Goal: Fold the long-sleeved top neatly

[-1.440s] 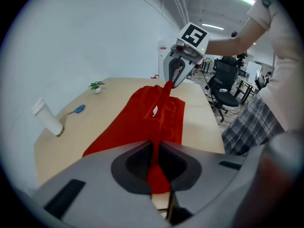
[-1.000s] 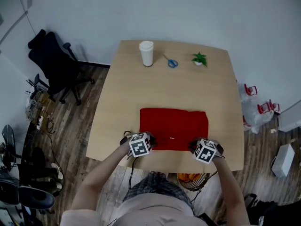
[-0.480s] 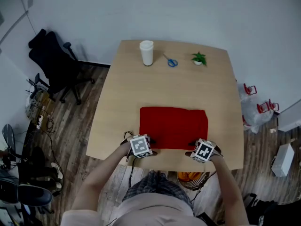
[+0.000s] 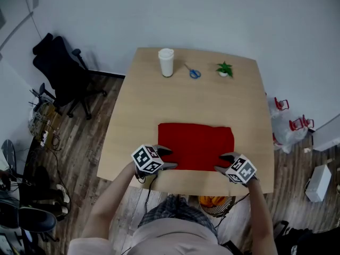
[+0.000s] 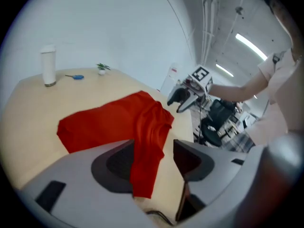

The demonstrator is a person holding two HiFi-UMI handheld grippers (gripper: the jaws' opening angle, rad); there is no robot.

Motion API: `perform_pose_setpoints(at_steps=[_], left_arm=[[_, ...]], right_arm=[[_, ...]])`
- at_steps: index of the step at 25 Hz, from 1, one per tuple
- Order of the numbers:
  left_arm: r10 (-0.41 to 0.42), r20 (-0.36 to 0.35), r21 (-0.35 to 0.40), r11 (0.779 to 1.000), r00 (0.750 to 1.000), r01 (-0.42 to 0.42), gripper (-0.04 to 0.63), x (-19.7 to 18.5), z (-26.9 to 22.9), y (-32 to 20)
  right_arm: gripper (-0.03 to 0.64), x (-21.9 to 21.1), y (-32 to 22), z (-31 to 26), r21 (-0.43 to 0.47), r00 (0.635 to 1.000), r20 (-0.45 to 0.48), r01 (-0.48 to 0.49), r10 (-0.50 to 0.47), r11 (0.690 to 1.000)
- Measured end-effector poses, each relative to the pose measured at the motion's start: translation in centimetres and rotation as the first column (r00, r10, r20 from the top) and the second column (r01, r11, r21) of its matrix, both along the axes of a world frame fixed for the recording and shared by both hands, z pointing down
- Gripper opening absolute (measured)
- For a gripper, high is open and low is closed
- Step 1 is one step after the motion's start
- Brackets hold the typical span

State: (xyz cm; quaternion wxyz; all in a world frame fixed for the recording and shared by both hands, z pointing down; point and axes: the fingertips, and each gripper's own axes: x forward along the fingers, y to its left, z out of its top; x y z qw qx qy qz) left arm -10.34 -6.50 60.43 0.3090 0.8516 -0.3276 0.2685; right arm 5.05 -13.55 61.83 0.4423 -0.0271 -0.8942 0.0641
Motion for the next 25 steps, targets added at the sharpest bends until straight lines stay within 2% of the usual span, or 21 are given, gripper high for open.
perform_pose_setpoints(at_steps=[2, 4, 6, 9, 12, 15, 17, 21, 23, 25], left_arm=[[-0.144, -0.063, 0.07, 0.986, 0.988, 0.148, 0.243, -2.0, -2.6, -2.0], [-0.288, -0.114, 0.137, 0.943, 0.951, 0.302, 0.19, -4.5, -5.3, -3.7], [-0.416, -0.15, 0.202, 0.875, 0.897, 0.439, 0.154, -7.1, -7.8, -5.0], [-0.562, -0.174, 0.307, 0.75, 0.809, 0.586, 0.074, -10.7, -11.5, -5.8], [-0.649, -0.169, 0.397, 0.644, 0.742, 0.654, 0.024, -12.7, -14.3, -5.9], [-0.696, -0.179, 0.459, 0.566, 0.696, 0.684, 0.006, -13.5, -16.3, -5.5], [-0.7, -0.195, 0.493, 0.536, 0.687, 0.686, 0.005, -13.4, -17.4, -5.2], [-0.697, -0.219, 0.545, 0.493, 0.683, 0.678, 0.003, -12.9, -19.1, -4.9], [-0.7, -0.214, 0.57, 0.477, 0.682, 0.669, 0.003, -12.7, -19.4, -4.8], [-0.7, -0.211, 0.589, 0.466, 0.682, 0.66, 0.003, -12.5, -19.7, -4.6]], right_arm=[[0.182, -0.1, -2.1, -2.6, 0.016, 0.987, 0.109, -0.117, 0.114, 0.993], [0.159, -0.1, -4.6, -5.6, 0.041, 0.943, 0.241, -0.248, 0.231, 0.968], [0.135, 0.3, -7.0, -8.9, 0.078, 0.867, 0.378, -0.379, 0.325, 0.922], [0.078, 1.5, -9.5, -13.6, 0.097, 0.734, 0.54, -0.541, 0.412, 0.835], [0.024, 3.0, -10.9, -17.2, 0.082, 0.605, 0.651, -0.657, 0.459, 0.749], [0.008, 4.7, -11.5, -19.7, 0.05, 0.493, 0.722, -0.736, 0.485, 0.675], [0.008, 5.7, -11.6, -21.1, 0.036, 0.438, 0.753, -0.773, 0.491, 0.633], [0.008, 7.6, -11.9, -23.2, 0.015, 0.339, 0.8, -0.836, 0.495, 0.548], [0.008, 8.4, -11.7, -23.4, 0.011, 0.312, 0.809, -0.855, 0.498, 0.518], [0.008, 8.9, -11.6, -23.2, 0.017, 0.308, 0.809, -0.864, 0.501, 0.504]])
